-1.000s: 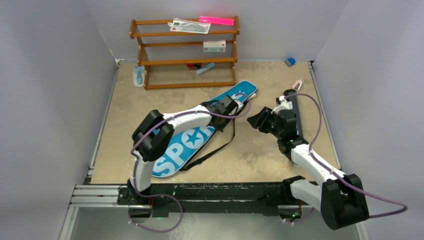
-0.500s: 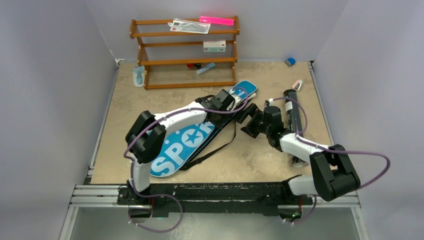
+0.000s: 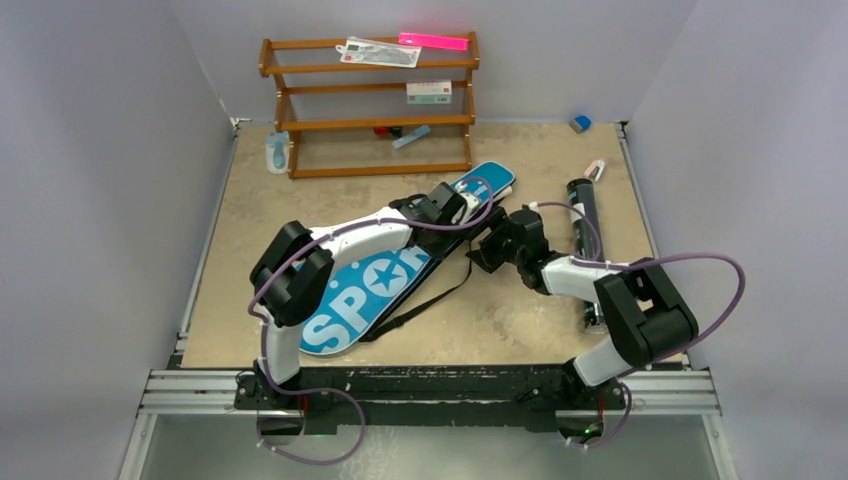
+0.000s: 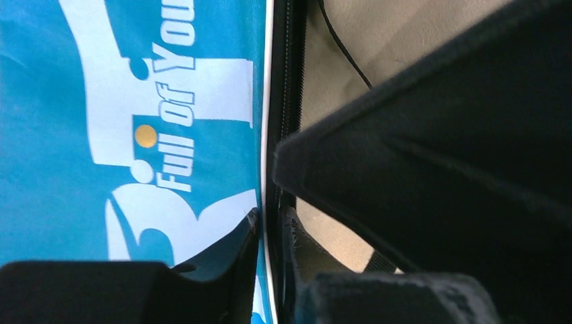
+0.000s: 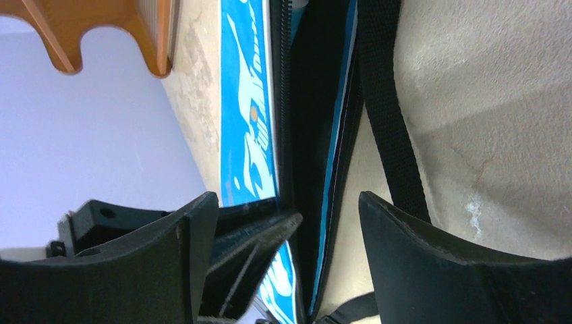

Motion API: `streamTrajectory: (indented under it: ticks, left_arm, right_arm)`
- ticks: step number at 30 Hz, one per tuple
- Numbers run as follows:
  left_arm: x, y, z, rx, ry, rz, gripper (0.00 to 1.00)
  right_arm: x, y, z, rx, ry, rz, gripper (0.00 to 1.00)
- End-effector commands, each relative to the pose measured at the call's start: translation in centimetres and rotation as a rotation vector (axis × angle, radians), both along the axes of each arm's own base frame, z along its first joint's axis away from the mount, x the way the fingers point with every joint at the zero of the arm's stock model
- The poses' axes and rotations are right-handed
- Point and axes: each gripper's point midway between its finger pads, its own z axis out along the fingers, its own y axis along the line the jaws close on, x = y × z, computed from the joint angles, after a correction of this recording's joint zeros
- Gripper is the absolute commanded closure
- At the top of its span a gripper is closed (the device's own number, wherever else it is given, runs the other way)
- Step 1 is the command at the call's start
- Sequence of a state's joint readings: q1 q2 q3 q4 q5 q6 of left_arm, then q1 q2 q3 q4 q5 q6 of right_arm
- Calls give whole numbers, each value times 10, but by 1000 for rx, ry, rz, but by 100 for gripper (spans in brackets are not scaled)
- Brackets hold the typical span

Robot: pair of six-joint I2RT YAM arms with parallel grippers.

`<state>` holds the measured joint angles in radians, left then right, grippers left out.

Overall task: Pack up the badminton gear
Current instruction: Adjust the racket bag at the center of the board.

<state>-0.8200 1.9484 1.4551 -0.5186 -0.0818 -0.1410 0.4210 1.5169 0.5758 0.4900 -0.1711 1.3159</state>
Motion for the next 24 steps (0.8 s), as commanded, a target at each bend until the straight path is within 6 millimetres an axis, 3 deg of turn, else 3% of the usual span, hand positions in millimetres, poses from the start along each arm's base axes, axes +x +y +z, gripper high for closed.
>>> streamTrajectory:
  ticks: [1,8,19,21,24]
  left_arm:
    - [-5,-8,-7,-48,17,3,83]
    - [0,4,-28,2,-13,35,53]
    - [3,25,-67,176,-7,57,49]
    - [5,31,-74,215,-7,72,57]
    - [3,36,-85,248,9,85,100]
  right_arm:
    - [18,2,7,69,-7,-91,23]
    - [33,11,-7,78,17,-89,29]
    - [36,8,-29,45,47,-112,30]
    - [36,9,-33,46,55,-112,30]
    - [38,10,-37,46,58,-108,30]
